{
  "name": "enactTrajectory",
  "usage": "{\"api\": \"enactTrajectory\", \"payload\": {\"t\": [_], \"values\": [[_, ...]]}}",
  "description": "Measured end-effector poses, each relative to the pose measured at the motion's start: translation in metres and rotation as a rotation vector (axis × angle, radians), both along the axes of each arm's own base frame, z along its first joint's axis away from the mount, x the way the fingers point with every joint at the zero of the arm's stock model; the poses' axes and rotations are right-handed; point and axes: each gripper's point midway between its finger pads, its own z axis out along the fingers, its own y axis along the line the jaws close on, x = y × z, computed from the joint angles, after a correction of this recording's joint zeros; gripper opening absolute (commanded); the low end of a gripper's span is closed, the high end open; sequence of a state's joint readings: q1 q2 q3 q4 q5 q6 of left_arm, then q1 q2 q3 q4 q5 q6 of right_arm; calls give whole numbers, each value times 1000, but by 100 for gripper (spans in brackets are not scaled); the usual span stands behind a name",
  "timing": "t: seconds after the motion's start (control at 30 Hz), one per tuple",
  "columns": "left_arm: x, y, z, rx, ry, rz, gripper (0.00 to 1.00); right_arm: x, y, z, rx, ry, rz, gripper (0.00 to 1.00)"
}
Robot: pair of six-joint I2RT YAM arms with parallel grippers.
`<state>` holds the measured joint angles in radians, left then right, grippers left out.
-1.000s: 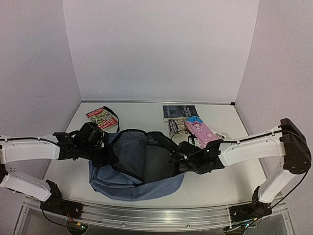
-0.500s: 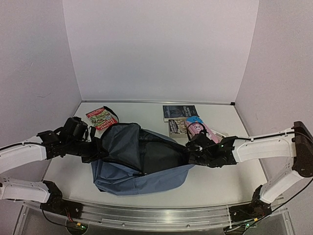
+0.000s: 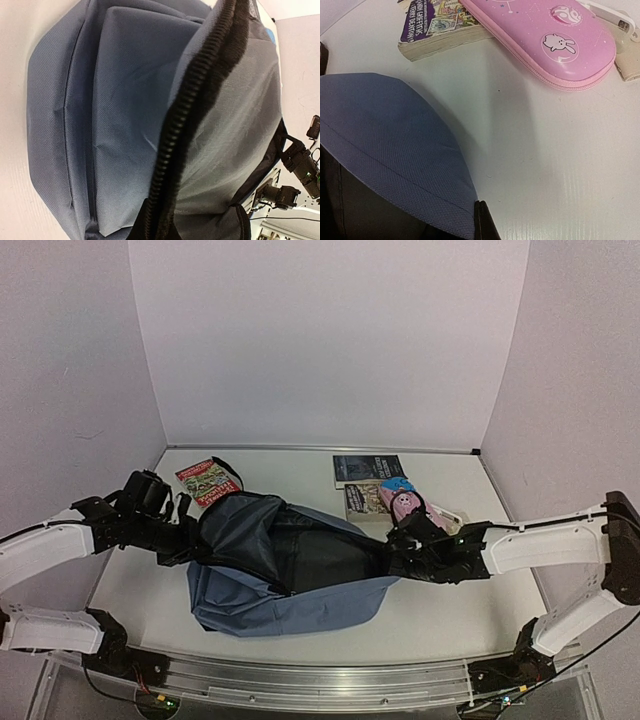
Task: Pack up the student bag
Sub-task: Adjust the student bag at the center of the board.
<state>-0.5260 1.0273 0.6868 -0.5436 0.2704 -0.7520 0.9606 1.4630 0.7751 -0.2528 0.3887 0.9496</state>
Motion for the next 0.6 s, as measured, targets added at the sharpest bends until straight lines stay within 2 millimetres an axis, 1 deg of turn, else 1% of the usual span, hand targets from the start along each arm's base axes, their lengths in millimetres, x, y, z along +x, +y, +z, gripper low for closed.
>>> {"api": "enactTrajectory", "payload": {"t": [0.1, 0.17, 0.23, 0.37, 0.4, 0.47, 0.53, 0.6], "values": [[3, -8, -11, -28, 32, -23, 0, 0, -4, -2, -11, 8, -4, 0], [4, -13, -24, -48, 61, -35, 1, 1, -7, -3, -23, 15, -4, 0], [3, -17, -40, -65, 97, -44, 5, 1, -8, -4, -30, 22, 5, 3], [1, -21, -61, -101, 147, -37, 22, 0, -7, -6, -30, 40, 29, 19], [0, -21, -65, -103, 161, -33, 28, -1, -7, -6, -34, 46, 38, 23], [-1, -21, -73, -100, 178, -30, 39, -1, -6, -5, -30, 56, 46, 38], [-1, -22, -75, -98, 186, -24, 48, 0, -3, -3, -29, 60, 59, 48], [-1, -21, -74, -98, 181, -18, 61, 0, 0, 1, -26, 60, 77, 57]]}}
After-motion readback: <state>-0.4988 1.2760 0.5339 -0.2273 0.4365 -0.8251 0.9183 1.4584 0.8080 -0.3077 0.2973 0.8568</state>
